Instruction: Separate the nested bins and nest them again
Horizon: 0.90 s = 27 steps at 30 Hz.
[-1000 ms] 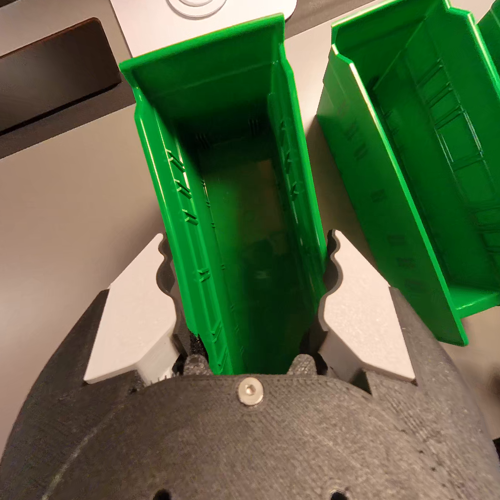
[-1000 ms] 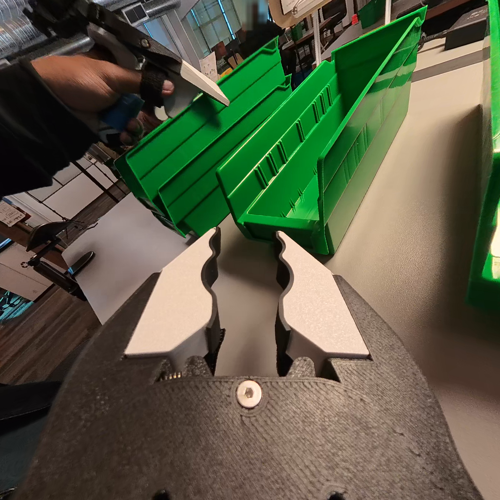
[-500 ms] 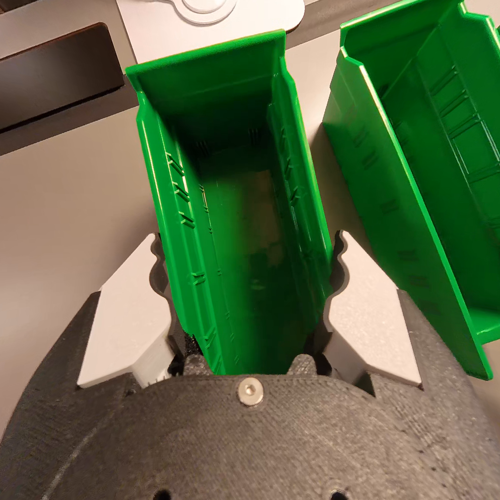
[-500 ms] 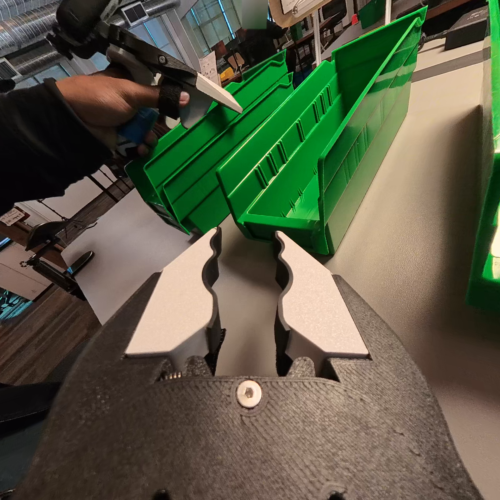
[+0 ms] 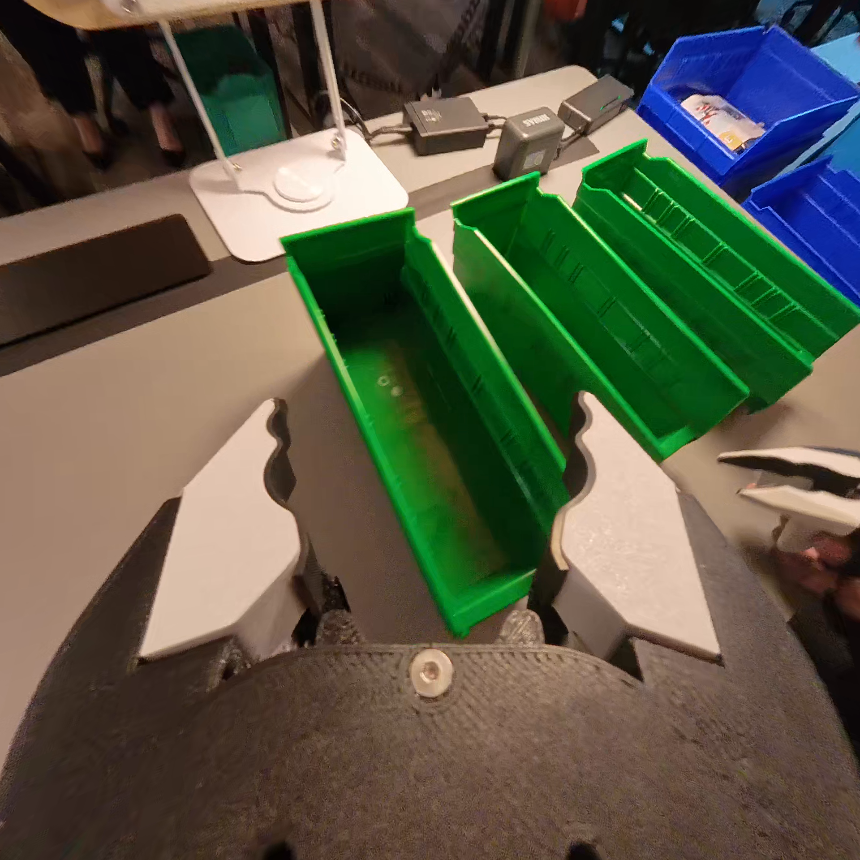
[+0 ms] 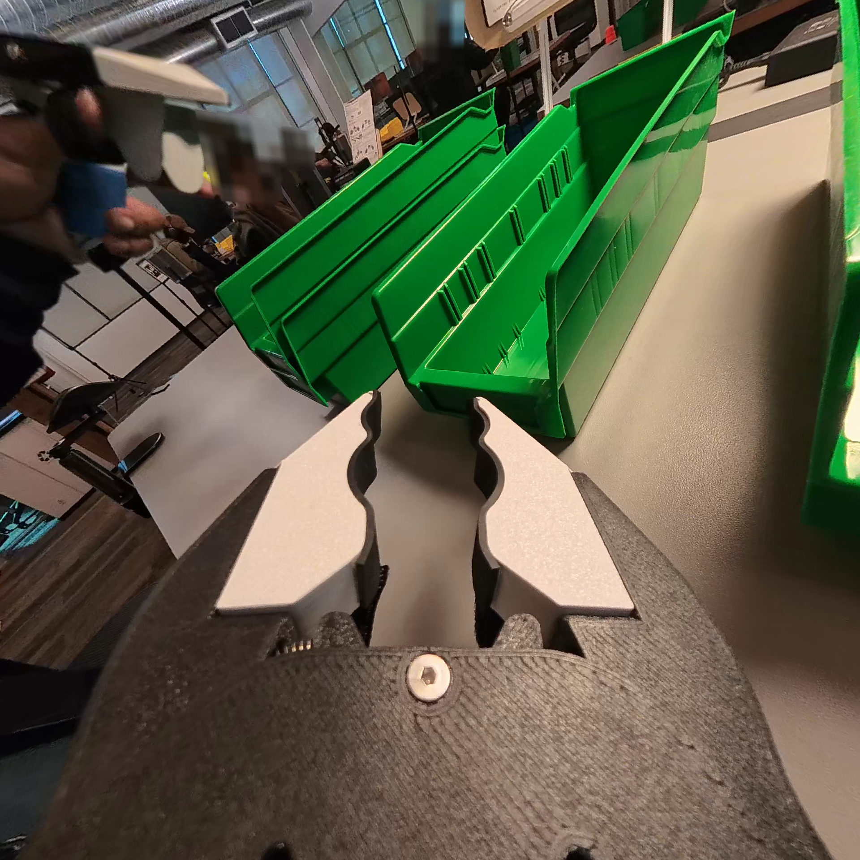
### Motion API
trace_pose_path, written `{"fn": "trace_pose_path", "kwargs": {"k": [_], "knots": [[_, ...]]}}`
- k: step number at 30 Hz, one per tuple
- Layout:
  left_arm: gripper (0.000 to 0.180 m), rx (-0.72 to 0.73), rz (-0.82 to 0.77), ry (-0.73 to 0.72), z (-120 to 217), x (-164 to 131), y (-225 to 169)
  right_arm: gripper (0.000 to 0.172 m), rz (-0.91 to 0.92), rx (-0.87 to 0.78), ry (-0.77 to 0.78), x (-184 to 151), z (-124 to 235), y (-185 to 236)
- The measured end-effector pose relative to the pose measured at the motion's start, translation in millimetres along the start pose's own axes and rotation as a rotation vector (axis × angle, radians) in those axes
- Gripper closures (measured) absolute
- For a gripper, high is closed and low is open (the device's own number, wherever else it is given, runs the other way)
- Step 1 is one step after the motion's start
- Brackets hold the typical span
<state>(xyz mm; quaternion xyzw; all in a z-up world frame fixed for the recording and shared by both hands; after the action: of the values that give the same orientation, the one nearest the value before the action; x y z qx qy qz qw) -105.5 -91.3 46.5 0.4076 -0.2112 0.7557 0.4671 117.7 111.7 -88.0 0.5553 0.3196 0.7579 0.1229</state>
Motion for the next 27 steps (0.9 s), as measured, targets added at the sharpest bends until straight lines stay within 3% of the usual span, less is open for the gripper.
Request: {"fn": "trace_pose_path", "kwargs": {"k": [3, 8, 12, 18, 24, 27], "knots": [[0.085, -0.056, 0.011, -0.056, 17, -39, 13, 0.134, -0.001, 0.005, 0.004, 0, 0, 0], [0.095, -0.271, 0.173, -0.159, 5, -98, 4, 0.134, 0.017, 0.006, 0.037, -3, -3, 2], [0.100, -0.454, 0.258, -0.233, -11, -110, -22, 0.133, 0.034, -0.018, 0.051, -5, -4, 2], [0.098, -0.589, 0.277, -0.302, -24, -104, -41, 0.132, 0.116, -0.075, 0.071, -9, -5, 6], [0.094, -0.485, 0.232, -0.346, -20, -101, -6, 0.116, 0.205, -0.151, 0.053, 14, 10, 16], [0.088, -0.339, 0.183, -0.338, -27, -100, 31, 0.091, 0.273, -0.227, 0.053, 50, 13, 24]]}}
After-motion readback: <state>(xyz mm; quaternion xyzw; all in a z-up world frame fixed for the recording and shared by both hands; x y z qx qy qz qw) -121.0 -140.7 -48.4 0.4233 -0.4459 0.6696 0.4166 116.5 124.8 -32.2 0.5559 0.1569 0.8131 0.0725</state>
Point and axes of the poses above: each gripper's, where its closed fingertips meet, z back along the fingers, x out of its top, y = z × x across the jaws, the point moved 5 cm from there along z, back along the fingers, and after that the axes turned 12 degrees about -z, right-handed, at the moved point
